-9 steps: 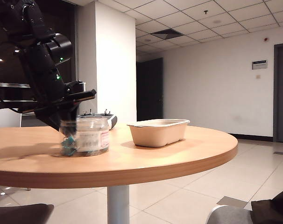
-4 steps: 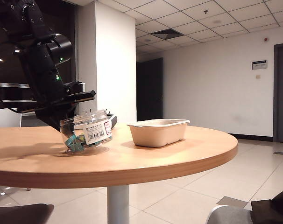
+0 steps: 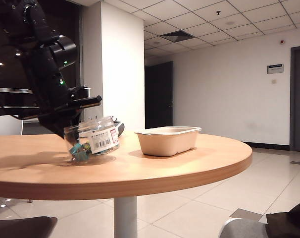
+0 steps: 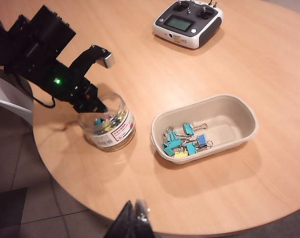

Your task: Pick up the box filled with clips, pour some clips from it into the rectangular paper box, and then put the clip box back on the table.

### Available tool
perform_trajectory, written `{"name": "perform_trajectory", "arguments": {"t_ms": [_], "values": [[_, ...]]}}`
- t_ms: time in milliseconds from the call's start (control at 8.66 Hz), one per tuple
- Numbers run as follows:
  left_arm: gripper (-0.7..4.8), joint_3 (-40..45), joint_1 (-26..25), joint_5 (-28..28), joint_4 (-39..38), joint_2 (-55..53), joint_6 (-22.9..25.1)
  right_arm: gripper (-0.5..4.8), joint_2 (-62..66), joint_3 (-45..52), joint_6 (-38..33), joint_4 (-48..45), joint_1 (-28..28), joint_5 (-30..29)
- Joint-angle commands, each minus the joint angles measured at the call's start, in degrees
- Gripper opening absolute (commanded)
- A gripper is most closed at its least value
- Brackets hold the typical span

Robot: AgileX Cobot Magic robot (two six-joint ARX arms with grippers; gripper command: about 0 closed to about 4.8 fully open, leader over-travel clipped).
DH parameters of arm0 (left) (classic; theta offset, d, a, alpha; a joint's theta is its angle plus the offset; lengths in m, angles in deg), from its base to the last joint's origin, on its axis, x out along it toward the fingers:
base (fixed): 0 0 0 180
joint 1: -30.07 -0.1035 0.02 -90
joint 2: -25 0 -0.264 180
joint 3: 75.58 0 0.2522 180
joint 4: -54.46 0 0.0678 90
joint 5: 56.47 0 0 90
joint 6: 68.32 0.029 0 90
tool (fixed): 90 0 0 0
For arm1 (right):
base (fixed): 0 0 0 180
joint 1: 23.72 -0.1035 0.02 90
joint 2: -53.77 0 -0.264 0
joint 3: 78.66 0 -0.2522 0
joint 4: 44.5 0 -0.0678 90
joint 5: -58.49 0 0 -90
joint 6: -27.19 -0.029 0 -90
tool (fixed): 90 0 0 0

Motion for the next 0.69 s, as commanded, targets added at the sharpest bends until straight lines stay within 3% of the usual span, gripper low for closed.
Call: {"name": "perform_trajectory", "arguments": {"t_ms": [115, 231, 346, 577, 692], "values": [[-0.06, -7.45, 1.03, -0.17, 0.26, 0.5, -0.22, -0.01, -0.22, -0.26, 0.13, -0.63, -0.13, -0.35], [-0.06, -15.54, 2.62, -2.4, 1.33, 0.46, -0.22, -0.01, -0.22, -0.26, 0.13, -0.66, -0.13, -0.33], [-0.06, -16.57, 2.82, -3.06, 2.03, 0.46, -0.2, -0.01, -0.22, -0.26, 0.13, -0.66, -0.13, -0.33], [-0.06, -17.75, 7.48, -5.29, 15.87, -1.51, 0.09, -0.01, -0.44, -0.26, 1.51, -0.81, -0.13, -0.37], [-0.06, -17.75, 10.08, -7.72, 23.8, -4.76, 4.39, -0.01, -0.92, -0.26, 4.94, -0.94, -0.13, -0.26]]}}
